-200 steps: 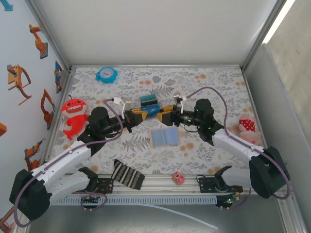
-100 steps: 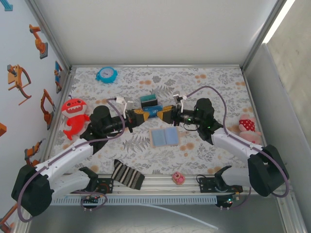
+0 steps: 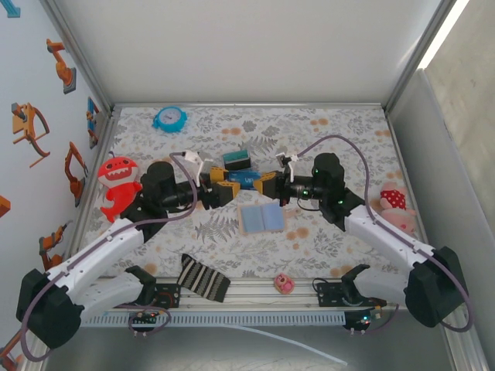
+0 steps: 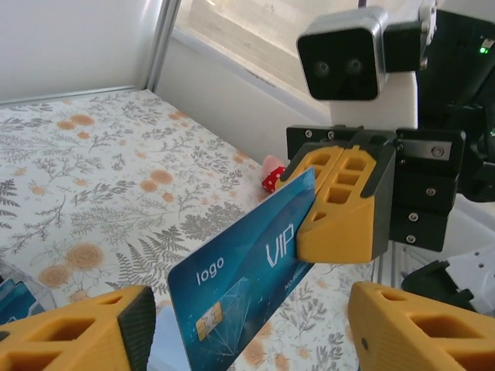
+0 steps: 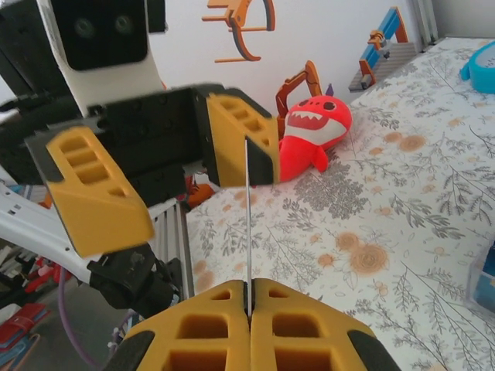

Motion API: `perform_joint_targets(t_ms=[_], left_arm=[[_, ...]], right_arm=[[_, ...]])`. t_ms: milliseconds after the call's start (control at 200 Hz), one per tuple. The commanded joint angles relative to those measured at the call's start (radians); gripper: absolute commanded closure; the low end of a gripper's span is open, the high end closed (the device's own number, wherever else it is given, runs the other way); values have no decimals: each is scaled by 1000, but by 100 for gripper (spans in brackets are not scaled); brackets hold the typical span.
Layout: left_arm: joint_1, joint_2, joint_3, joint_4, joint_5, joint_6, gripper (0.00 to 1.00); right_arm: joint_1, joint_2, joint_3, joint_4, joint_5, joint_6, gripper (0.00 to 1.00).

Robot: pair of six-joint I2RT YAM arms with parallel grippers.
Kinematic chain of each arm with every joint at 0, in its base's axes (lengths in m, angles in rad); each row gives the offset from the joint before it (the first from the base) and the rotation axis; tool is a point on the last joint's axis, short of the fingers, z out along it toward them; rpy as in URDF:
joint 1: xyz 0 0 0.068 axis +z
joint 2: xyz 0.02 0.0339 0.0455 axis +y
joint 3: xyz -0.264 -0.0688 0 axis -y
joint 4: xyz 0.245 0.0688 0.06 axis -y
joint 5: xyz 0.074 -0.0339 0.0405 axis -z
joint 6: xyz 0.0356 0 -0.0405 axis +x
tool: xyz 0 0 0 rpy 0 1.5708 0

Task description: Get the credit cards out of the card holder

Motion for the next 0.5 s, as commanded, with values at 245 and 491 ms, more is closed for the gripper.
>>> perform_joint_targets(t_ms=[245,491], left_arm=[[-5,61,294,-497,-26,323,19],[-32,189,383,-558,36,392,30]], right_arm=[[19,-49,106,-404,26,-243,100],[30,-38,126,-454,23,-281,100]])
